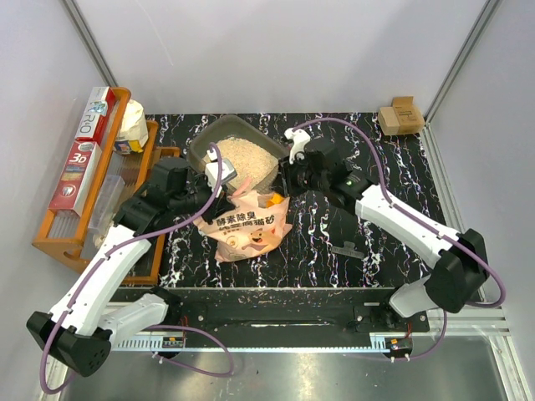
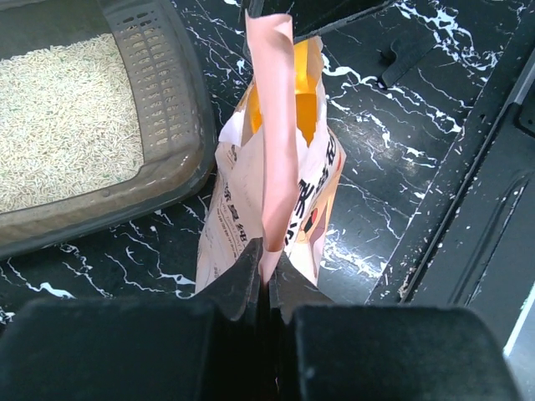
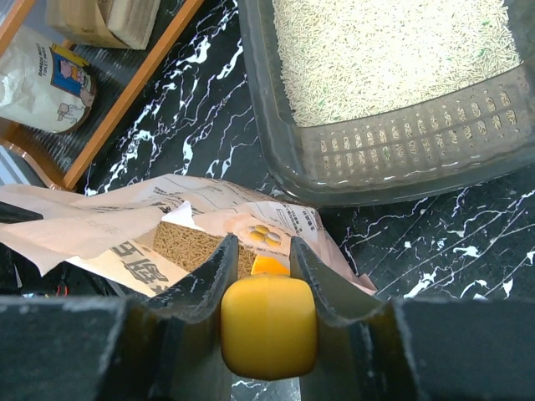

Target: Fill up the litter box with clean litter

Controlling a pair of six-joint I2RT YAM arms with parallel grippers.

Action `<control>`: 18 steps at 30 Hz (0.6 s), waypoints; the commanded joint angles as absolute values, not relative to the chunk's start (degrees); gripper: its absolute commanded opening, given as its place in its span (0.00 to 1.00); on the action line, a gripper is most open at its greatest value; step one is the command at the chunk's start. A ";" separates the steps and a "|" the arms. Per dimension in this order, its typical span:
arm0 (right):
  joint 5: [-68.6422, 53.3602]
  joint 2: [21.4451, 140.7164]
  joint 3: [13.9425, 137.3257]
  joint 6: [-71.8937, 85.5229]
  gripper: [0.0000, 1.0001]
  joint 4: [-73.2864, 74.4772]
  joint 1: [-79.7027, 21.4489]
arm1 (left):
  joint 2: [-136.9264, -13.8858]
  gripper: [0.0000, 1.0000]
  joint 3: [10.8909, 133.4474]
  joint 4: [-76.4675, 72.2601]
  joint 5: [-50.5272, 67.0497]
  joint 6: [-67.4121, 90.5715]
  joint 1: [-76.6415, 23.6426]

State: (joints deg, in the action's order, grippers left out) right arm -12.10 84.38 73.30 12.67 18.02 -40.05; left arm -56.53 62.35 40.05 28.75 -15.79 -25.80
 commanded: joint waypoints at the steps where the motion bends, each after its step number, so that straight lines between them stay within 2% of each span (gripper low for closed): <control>1: -5.80 81.21 68.91 14.76 0.00 10.72 -40.34 | -55.29 0.03 66.27 30.67 32.61 -11.07 -25.58; 9: -4.74 79.54 64.79 12.75 0.00 10.29 -40.52 | -54.05 0.03 65.21 30.76 32.52 -10.64 -25.58; 18: -10.54 77.17 62.05 12.49 0.00 12.74 -40.52 | -54.84 0.00 65.65 30.85 34.28 -10.28 -25.58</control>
